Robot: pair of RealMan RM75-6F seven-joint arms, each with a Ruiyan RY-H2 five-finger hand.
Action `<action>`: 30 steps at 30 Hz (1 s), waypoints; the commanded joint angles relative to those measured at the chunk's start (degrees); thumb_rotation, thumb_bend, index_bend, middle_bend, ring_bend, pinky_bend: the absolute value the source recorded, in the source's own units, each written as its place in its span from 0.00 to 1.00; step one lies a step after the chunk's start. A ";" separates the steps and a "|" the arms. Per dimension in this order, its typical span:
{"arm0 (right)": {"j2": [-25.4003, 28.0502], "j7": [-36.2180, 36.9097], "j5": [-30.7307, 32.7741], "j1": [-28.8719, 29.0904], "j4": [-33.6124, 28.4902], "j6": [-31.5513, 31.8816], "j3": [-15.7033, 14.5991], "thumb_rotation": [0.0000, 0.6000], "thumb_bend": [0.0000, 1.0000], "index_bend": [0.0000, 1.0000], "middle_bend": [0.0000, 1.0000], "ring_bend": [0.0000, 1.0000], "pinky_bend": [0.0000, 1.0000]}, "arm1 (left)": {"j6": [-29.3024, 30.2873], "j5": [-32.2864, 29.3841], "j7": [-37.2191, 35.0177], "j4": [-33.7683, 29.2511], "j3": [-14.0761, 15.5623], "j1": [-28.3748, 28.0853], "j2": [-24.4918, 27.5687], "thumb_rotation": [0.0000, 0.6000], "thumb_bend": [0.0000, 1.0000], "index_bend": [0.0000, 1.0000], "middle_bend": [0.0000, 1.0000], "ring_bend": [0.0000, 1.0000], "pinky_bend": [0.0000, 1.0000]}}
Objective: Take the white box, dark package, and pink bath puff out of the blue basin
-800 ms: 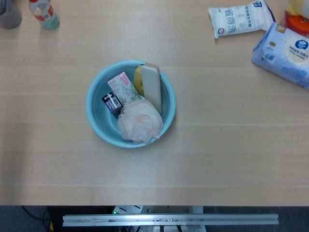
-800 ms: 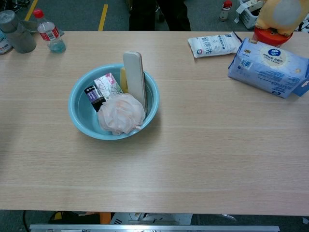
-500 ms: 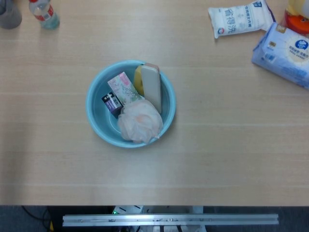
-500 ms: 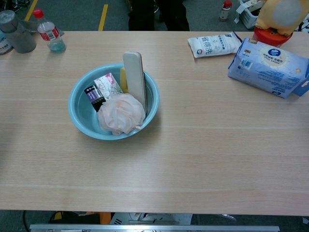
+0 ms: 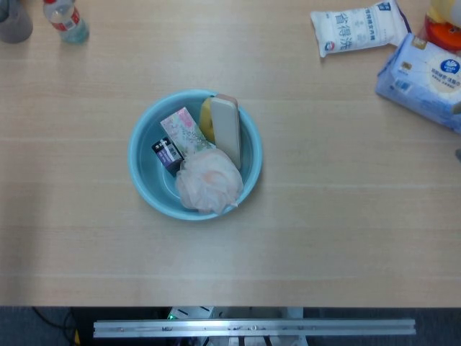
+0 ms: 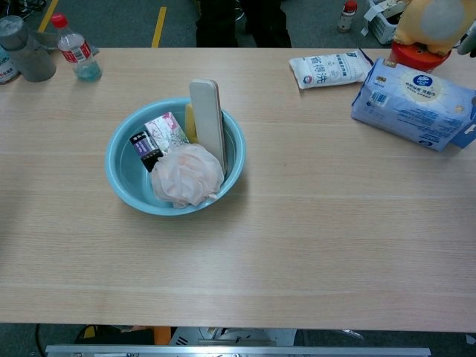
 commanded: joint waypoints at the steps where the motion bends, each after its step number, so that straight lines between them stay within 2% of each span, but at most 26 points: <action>1: -1.06 -2.82 2.40 4.84 -1.56 -5.04 2.30 1.00 0.14 0.35 0.42 0.41 0.54 | -0.26 -0.11 0.15 -0.16 0.03 -0.05 0.04 1.00 0.39 0.33 0.36 0.33 0.32; 4: -3.33 -5.78 4.11 8.20 -1.24 -8.37 3.42 1.00 0.13 0.26 0.41 0.41 0.54 | -0.60 -0.17 0.35 -0.42 0.12 -0.12 0.27 1.00 0.39 0.33 0.36 0.33 0.32; 7: -6.94 -9.79 7.30 12.80 -0.14 -12.99 4.75 1.00 0.13 0.21 0.40 0.41 0.54 | -0.69 -0.03 0.30 -0.57 0.27 -0.07 0.44 1.00 0.39 0.33 0.36 0.33 0.32; 16: -17.93 -17.11 18.47 25.52 6.56 -23.50 7.83 1.00 0.12 0.20 0.33 0.34 0.54 | -0.56 -0.31 -0.90 -0.09 0.49 0.46 1.09 1.00 0.39 0.33 0.36 0.33 0.32; 22: -24.90 -21.58 24.13 32.47 12.38 -26.00 8.84 1.00 0.12 0.20 0.33 0.33 0.54 | -0.27 -0.62 -1.87 0.38 0.40 0.82 1.33 1.00 0.39 0.33 0.36 0.33 0.32; 30: -31.13 -24.20 30.72 40.30 18.00 -29.06 9.82 1.00 0.15 0.20 0.33 0.33 0.54 | -0.01 -1.38 -2.63 1.05 0.17 1.26 1.35 1.00 0.39 0.33 0.36 0.33 0.32</action>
